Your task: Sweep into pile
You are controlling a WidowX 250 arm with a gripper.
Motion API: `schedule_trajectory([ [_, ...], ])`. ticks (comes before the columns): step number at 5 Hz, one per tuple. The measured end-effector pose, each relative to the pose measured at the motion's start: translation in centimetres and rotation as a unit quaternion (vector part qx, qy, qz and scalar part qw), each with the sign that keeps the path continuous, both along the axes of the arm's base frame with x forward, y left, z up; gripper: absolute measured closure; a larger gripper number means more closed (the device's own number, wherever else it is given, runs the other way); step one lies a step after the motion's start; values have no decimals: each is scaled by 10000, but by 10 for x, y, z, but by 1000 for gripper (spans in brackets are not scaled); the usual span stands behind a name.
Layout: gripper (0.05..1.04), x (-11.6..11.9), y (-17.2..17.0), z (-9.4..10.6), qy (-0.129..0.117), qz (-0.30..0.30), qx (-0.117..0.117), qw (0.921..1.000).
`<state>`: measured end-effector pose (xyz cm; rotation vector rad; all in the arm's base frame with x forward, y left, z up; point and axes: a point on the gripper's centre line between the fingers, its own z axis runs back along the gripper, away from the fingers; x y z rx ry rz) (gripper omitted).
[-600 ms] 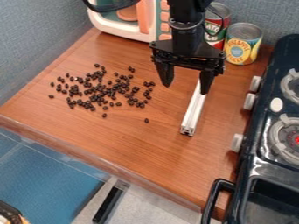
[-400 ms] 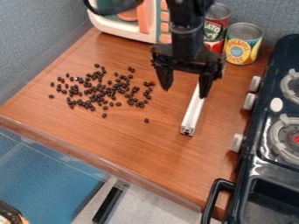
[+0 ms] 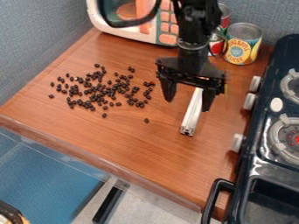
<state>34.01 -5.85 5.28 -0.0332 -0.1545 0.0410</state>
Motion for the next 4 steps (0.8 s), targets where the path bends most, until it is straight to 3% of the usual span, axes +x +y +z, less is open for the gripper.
schedule_trajectory([
  [4,83,32,-7,-15,42,105,-13,9999],
])
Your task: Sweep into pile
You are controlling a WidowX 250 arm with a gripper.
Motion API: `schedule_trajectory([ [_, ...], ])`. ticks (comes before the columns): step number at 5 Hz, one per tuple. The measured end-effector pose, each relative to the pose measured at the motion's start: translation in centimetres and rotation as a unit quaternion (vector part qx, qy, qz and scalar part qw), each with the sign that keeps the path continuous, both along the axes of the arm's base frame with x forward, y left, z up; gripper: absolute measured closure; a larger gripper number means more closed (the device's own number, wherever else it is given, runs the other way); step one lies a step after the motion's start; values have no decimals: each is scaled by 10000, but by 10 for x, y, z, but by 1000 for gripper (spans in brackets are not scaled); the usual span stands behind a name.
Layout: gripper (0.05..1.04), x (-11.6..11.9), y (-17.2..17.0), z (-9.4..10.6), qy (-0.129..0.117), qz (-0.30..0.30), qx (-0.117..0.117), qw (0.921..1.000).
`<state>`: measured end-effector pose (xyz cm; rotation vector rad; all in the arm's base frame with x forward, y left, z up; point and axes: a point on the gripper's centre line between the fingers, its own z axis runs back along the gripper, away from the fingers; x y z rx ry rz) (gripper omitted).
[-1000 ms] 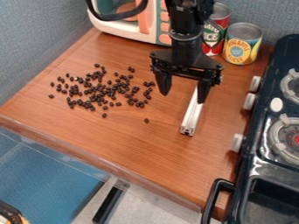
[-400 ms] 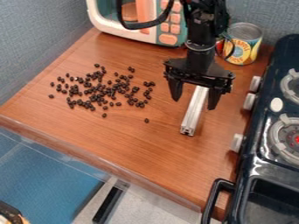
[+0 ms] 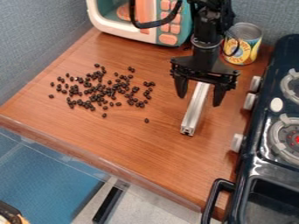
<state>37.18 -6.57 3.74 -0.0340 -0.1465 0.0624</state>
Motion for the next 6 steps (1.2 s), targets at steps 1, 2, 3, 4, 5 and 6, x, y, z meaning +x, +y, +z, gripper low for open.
schedule_trajectory([
  [1,83,0,-1,-4,23,0,3,10000],
  [2,83,1,1,-4,0,36,43,10000],
  [3,83,0,1,-6,-32,35,47,10000],
  [4,100,-1,2,-13,33,127,74,9999],
  [5,214,-3,3,-16,88,286,63,9995],
  [6,495,-7,5,-19,123,428,73,9990],
])
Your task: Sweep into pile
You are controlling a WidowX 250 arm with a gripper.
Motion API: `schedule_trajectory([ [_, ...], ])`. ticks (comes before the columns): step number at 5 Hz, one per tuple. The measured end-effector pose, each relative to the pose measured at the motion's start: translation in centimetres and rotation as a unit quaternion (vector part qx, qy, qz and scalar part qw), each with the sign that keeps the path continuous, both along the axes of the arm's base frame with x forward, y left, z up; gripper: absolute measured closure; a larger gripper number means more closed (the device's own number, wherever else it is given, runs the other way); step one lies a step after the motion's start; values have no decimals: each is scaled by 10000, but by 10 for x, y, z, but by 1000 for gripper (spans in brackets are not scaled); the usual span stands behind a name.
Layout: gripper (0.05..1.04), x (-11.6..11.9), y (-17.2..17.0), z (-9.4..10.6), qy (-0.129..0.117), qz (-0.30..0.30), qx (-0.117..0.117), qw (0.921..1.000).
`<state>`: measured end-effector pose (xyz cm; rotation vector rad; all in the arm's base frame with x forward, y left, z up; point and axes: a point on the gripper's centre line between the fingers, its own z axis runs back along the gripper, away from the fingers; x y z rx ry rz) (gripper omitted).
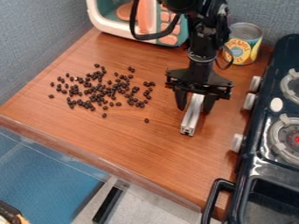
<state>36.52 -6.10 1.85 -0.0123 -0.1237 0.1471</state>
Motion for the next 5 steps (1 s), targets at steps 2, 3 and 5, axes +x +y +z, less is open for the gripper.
schedule_trajectory([
  [2,708,-6,0,0,217,29,-131,9997],
  [3,708,-1,1,25,228,169,-431,9987],
  [5,708,1,42,72,504,247,-1071,9927],
])
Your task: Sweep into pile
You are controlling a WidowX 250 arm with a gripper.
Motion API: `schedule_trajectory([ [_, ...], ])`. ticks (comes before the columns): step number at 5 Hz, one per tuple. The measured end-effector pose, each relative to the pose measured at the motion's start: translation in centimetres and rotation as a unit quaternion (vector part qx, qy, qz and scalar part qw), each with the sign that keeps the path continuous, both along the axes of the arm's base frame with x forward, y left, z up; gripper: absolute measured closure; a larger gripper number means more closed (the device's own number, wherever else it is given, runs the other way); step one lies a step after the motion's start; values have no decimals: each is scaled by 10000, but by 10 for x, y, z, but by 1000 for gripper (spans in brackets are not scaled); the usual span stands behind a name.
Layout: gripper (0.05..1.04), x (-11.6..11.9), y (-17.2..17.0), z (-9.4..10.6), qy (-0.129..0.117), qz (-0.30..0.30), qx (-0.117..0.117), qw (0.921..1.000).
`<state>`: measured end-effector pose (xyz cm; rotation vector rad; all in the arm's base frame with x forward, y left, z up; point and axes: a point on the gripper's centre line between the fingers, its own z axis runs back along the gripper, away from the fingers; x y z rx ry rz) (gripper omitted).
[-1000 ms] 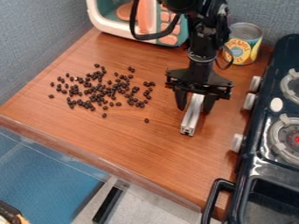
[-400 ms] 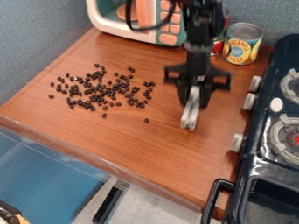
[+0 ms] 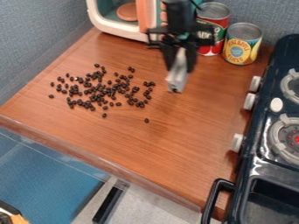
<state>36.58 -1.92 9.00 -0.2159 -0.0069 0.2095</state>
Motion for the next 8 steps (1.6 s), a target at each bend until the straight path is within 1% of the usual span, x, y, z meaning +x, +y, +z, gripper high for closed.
schedule_trajectory([
  [1,708,-5,37,15,153,-142,84,9997],
  [2,708,-9,66,26,208,-386,265,9987],
  [3,708,-14,102,35,194,-694,591,9956],
  [4,708,-16,127,38,278,-1085,893,9897],
  [5,708,-22,151,34,384,-1275,1184,9840],
  [6,708,-25,176,30,191,-1219,1285,9840],
  [7,708,-33,189,15,134,-1105,1304,9852],
  [8,708,-34,192,6,88,-1115,1404,9838],
])
